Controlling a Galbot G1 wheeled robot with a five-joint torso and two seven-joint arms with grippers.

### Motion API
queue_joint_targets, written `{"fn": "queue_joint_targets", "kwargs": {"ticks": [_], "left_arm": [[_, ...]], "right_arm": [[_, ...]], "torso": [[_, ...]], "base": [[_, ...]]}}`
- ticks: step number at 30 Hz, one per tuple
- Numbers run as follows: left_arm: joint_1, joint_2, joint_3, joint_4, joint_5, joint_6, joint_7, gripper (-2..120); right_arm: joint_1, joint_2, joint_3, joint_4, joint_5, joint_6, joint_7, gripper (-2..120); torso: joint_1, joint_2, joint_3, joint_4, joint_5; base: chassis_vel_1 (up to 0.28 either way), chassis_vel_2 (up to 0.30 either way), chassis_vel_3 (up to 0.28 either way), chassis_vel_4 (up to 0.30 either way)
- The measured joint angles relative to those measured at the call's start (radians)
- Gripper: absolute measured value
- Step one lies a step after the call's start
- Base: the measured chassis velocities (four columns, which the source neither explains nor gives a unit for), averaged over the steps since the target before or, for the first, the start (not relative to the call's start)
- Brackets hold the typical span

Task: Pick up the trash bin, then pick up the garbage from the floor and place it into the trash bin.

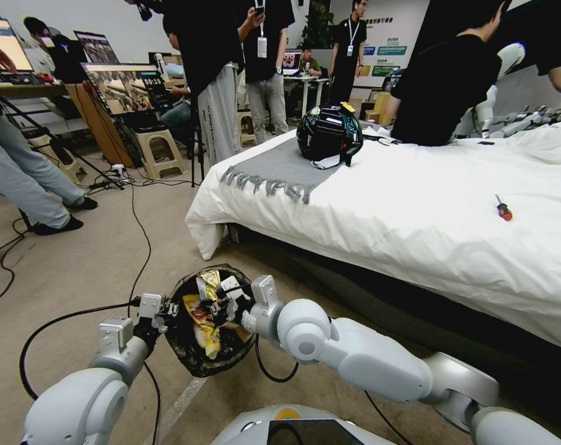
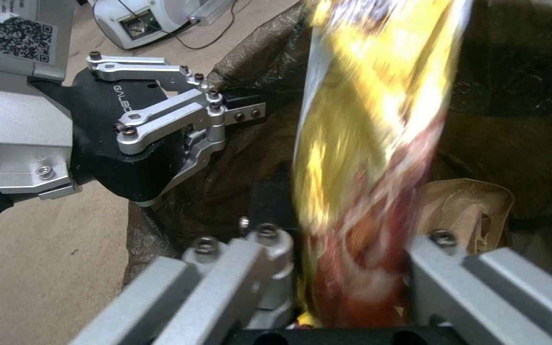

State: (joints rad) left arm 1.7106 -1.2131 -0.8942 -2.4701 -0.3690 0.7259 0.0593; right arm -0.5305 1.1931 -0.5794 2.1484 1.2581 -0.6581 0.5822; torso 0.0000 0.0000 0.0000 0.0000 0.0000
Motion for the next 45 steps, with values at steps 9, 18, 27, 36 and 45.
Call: {"fn": "queue_joint_targets", "kwargs": {"ticks": [9,18,27,36,45], "left_arm": [[0.001,-0.003,0.004,-0.003,0.000,0.000,0.000,1],[0.001,-0.003,0.005,-0.003,0.001,0.000,0.001,1],[-0.001,-0.003,0.004,-0.003,0.001,-0.001,0.002,1],[-0.004,-0.001,-0.003,0.003,0.001,-0.001,0.003,1],[0.002,-0.006,-0.015,0.004,-0.003,-0.002,0.003,1]], "right_arm": [[0.009,-0.001,-0.006,0.010,0.000,-0.001,0.012,47],[0.022,0.001,-0.013,0.022,0.002,0.000,0.016,80],[0.026,-0.001,-0.014,0.028,0.001,0.003,0.016,100],[0.052,-0.009,0.039,0.074,0.003,0.027,0.005,100],[0.027,-0.126,0.195,0.117,-0.168,0.175,-0.178,100]], "torso": [[0.000,0.000,0.000,0.0000,0.0000],[0.000,0.000,0.000,0.0000,0.0000],[0.000,0.000,0.000,0.0000,0.0000],[0.000,0.000,0.000,0.0001,0.0001],[0.000,0.000,0.000,0.0001,0.0003]], "base": [[0.000,0.000,0.000,0.000],[0.000,0.000,0.000,0.000],[0.000,0.000,0.000,0.000],[0.000,0.000,0.000,0.000],[0.000,0.000,0.000,0.000]]}}
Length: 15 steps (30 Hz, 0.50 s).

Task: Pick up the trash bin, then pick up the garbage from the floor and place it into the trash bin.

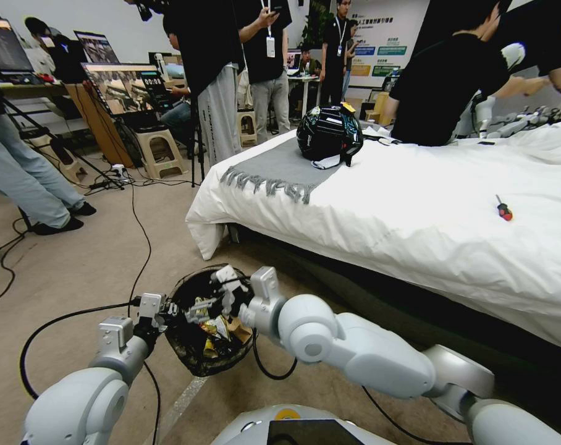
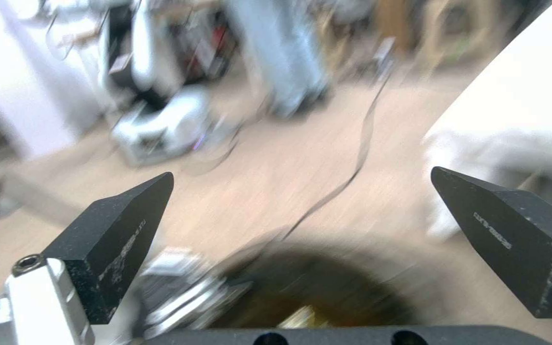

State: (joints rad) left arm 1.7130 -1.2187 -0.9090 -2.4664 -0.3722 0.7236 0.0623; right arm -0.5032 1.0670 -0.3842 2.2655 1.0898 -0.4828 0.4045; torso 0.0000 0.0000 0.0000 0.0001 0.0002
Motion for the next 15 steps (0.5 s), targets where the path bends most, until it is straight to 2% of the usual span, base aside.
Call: {"fn": "queue_joint_targets", "kwargs": {"ticks": [1,3,4,7,15], "left_arm": [[0.000,0.000,0.000,0.000,0.000,0.000,0.000,1],[0.003,-0.003,-0.004,-0.002,0.000,0.000,0.000,1],[0.003,-0.003,-0.004,-0.002,0.000,0.000,0.000,1],[0.007,-0.006,-0.008,-0.008,0.000,0.000,0.000,1],[0.022,-0.023,-0.014,-0.018,0.006,-0.002,0.002,1]], "right_arm": [[0.000,0.000,0.000,0.000,0.000,0.000,0.000,100],[-0.028,-0.056,0.044,0.005,-0.060,0.042,-0.042,100],[-0.028,-0.056,0.044,0.005,-0.060,0.042,-0.042,100],[-0.088,-0.129,0.099,0.023,-0.128,0.103,-0.042,100],[-0.191,-0.180,0.174,0.025,-0.301,0.207,-0.026,100]], "torso": [[0.000,0.000,0.000,0.0000,0.0000],[0.000,0.000,0.000,-0.0002,0.0000],[0.000,0.000,0.000,-0.0002,0.0000],[0.000,0.000,0.000,-0.0003,0.0001],[0.000,0.000,0.000,0.0002,0.0000]], "base": [[0.000,0.000,0.000,0.000],[0.000,0.000,0.000,0.000],[0.000,0.000,0.000,0.000],[0.000,0.000,0.000,0.000],[0.000,0.000,0.000,0.000]]}}
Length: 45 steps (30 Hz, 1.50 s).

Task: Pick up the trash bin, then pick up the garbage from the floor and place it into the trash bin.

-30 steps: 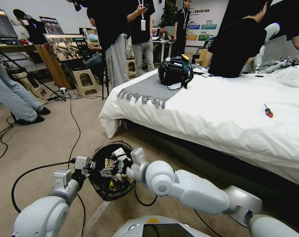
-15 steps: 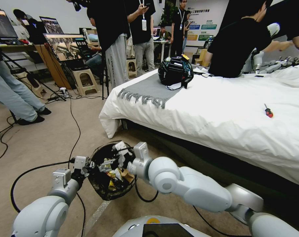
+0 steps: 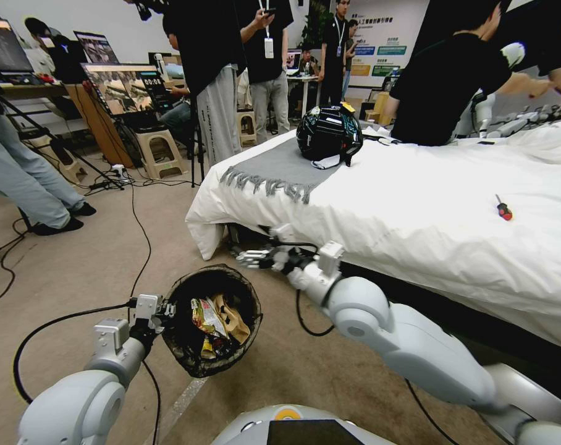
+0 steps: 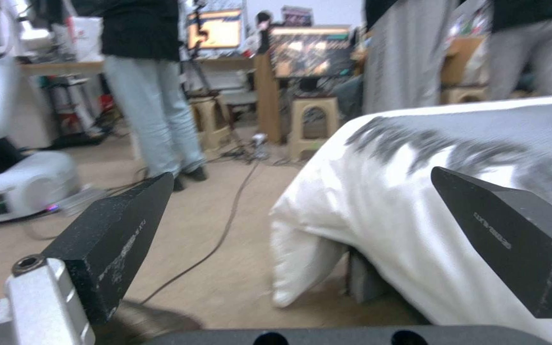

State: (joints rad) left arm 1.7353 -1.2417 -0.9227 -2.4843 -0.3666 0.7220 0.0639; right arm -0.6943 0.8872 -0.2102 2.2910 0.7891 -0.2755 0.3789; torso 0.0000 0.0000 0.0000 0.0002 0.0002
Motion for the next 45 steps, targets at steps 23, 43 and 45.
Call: {"fn": "queue_joint_targets", "kwargs": {"ticks": [23,43,45], "left_arm": [[0.007,-0.006,-0.031,-0.014,0.005,0.003,0.024,1],[0.011,-0.032,-0.038,-0.003,0.033,-0.003,0.050,1],[0.011,-0.035,-0.037,-0.003,0.035,-0.003,0.051,1]], "right_arm": [[-0.894,0.185,0.638,0.049,-0.623,0.231,-0.106,100],[-1.220,0.487,0.722,0.071,-0.813,0.461,-0.189,100],[-1.224,0.491,0.723,0.072,-0.813,0.465,-0.190,100]], "torso": [[0.000,0.000,0.000,-0.0002,-0.0004],[0.000,0.000,0.000,-0.0004,-0.0003],[0.000,0.000,0.000,-0.0004,-0.0003]], "base": [[0.000,0.000,0.000,0.000],[0.000,0.000,0.000,0.000],[0.000,0.000,0.000,0.000]]}}
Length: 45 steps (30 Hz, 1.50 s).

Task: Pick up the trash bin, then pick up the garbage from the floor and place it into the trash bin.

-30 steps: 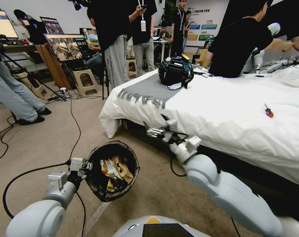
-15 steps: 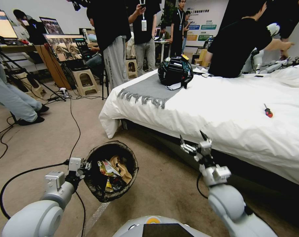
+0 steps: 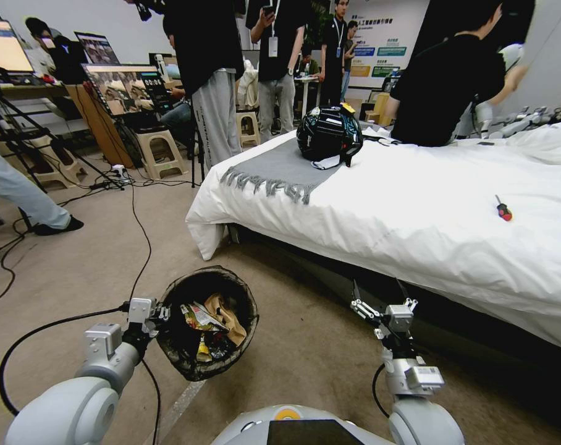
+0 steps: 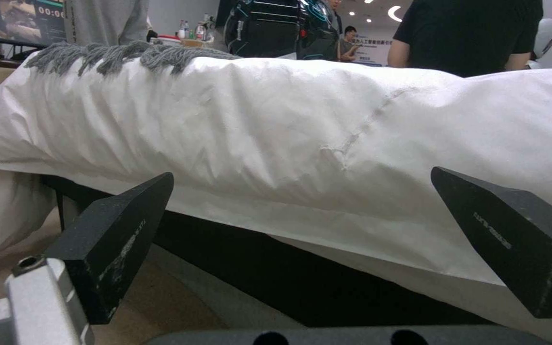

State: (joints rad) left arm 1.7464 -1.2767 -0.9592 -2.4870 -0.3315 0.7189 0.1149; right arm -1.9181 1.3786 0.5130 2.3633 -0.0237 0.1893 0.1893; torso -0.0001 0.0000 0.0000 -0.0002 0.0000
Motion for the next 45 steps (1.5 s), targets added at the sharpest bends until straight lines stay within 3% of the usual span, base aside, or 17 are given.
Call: {"fn": "queue_joint_targets", "kwargs": {"ticks": [14,45], "left_arm": [[-0.004,-0.021,0.007,-0.003,0.013,-0.002,0.002,1],[-0.002,-0.020,0.001,-0.013,0.008,-0.002,0.002,1]], "right_arm": [[-0.016,0.042,0.002,0.008,-0.019,0.023,-0.015,100],[-0.013,0.037,-0.007,-0.009,-0.017,0.031,-0.008,100]], "torso": [[0.000,0.000,0.000,0.0001,0.0000],[0.000,0.000,0.000,0.0001,0.0001]], "base": [[0.000,0.000,0.000,0.000],[0.044,0.041,0.045,0.048]]}}
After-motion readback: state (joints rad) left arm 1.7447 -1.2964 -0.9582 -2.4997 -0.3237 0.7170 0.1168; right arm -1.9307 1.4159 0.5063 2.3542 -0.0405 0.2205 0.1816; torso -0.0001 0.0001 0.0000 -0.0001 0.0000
